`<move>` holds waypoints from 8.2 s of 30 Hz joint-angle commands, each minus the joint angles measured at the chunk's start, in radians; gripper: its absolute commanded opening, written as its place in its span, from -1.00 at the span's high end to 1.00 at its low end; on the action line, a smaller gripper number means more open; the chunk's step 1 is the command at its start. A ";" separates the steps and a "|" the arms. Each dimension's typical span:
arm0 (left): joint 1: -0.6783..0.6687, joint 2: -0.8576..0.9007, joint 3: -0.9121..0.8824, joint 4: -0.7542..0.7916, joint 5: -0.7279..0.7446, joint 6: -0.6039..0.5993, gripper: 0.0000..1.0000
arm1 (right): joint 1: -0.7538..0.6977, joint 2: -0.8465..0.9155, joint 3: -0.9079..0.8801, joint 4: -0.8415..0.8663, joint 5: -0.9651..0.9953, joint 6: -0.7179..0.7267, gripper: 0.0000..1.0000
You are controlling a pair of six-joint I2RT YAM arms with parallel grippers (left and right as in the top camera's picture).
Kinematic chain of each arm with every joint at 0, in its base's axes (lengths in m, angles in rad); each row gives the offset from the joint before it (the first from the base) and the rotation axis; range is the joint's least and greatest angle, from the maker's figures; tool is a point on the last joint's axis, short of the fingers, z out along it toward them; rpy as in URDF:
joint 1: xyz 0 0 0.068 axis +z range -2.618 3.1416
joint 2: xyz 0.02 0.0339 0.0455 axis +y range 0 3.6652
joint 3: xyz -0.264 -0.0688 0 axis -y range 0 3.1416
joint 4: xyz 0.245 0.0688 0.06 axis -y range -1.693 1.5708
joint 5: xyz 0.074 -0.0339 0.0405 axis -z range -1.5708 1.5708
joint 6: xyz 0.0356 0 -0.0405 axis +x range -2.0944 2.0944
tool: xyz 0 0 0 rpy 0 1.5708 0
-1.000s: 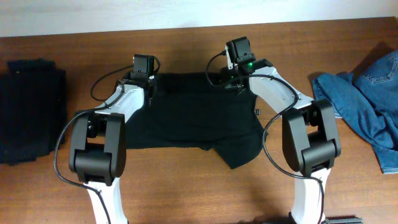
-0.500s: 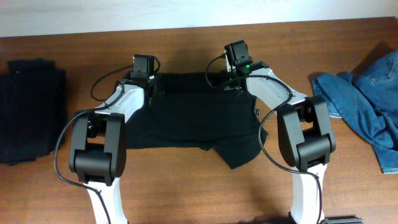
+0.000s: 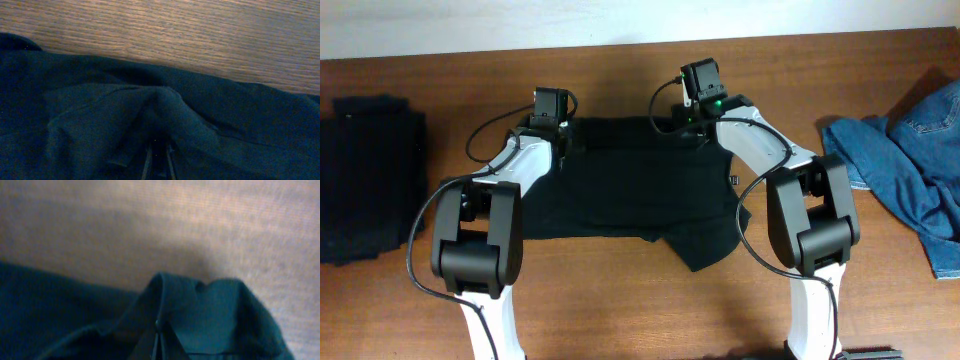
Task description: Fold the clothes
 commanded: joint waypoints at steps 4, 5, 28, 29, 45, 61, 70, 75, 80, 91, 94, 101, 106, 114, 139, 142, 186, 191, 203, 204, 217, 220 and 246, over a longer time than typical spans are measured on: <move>0.003 0.024 0.009 -0.003 -0.011 0.013 0.78 | 0.003 0.004 0.082 0.021 0.020 0.006 0.92; 0.003 0.024 0.009 -0.005 -0.011 0.013 0.77 | 0.003 0.004 0.090 0.032 0.024 0.006 0.92; 0.003 0.023 0.010 -0.002 -0.012 0.035 0.05 | -0.053 0.011 0.096 0.219 0.021 0.005 -0.97; 0.003 0.022 0.013 0.014 -0.012 0.059 -0.03 | -0.063 0.007 0.097 0.222 -0.016 0.005 -0.97; 0.009 -0.237 0.155 -0.098 -0.048 0.121 -0.22 | -0.094 -0.236 0.097 -0.293 -0.088 0.002 -0.94; 0.009 -0.135 0.154 -0.268 -0.049 0.117 -0.07 | -0.071 -0.106 0.029 -0.376 -0.220 -0.029 0.03; 0.009 -0.113 0.155 -0.265 -0.049 0.117 -0.15 | -0.036 -0.003 0.029 -0.369 -0.219 -0.028 0.91; 0.009 -0.101 0.155 -0.267 -0.050 0.117 -0.15 | -0.035 0.028 0.029 -0.366 -0.220 -0.021 0.92; 0.009 -0.061 0.154 -0.261 -0.058 0.117 -0.15 | -0.033 0.028 0.029 -0.363 -0.219 -0.021 0.92; 0.009 -0.023 0.154 -0.265 -0.143 0.117 -0.15 | -0.033 0.028 0.027 -0.367 -0.219 -0.021 0.92; 0.009 -0.023 0.155 -0.265 -0.146 0.117 -0.15 | -0.033 0.029 0.025 -0.367 -0.219 -0.021 0.92; 0.009 -0.023 0.155 -0.250 -0.146 0.117 -0.15 | -0.033 0.029 -0.024 -0.332 -0.219 -0.021 0.92; 0.009 -0.023 0.154 -0.238 -0.146 0.117 -0.15 | -0.033 0.029 -0.042 -0.325 -0.219 -0.021 0.92; 0.009 -0.023 0.154 -0.238 -0.146 0.118 -0.15 | -0.033 0.029 -0.042 -0.322 -0.219 -0.021 0.92; 0.017 0.026 0.155 -0.257 -0.276 0.122 0.11 | -0.034 0.029 -0.042 -0.318 -0.219 -0.021 0.92; 0.016 0.026 0.155 -0.256 -0.272 0.122 0.11 | -0.034 0.029 -0.042 -0.318 -0.219 -0.021 0.92; 0.016 0.025 0.193 -0.047 -0.273 0.400 0.99 | -0.035 0.029 -0.042 -0.304 -0.218 -0.022 0.92; 0.016 0.025 0.193 0.034 -0.272 0.436 0.92 | -0.035 0.029 -0.042 -0.305 -0.219 -0.022 0.92; 0.056 0.026 0.192 0.131 -0.273 0.435 -0.37 | -0.035 0.029 -0.042 -0.307 -0.219 -0.022 0.92; 0.063 0.026 0.192 0.133 -0.273 0.435 -0.39 | -0.035 0.029 -0.042 -0.307 -0.219 -0.022 0.92; 0.026 -0.195 0.193 -0.221 -0.235 0.266 -0.48 | -0.035 -0.019 0.019 -0.315 -0.219 -0.025 0.53; 0.027 -0.265 0.193 -0.365 -0.100 0.249 -0.47 | -0.035 -0.081 0.076 -0.343 -0.219 -0.025 0.28; 0.077 -0.299 -0.097 -0.777 0.142 0.154 -0.99 | -0.121 -0.283 0.111 -1.044 -0.092 0.092 -0.20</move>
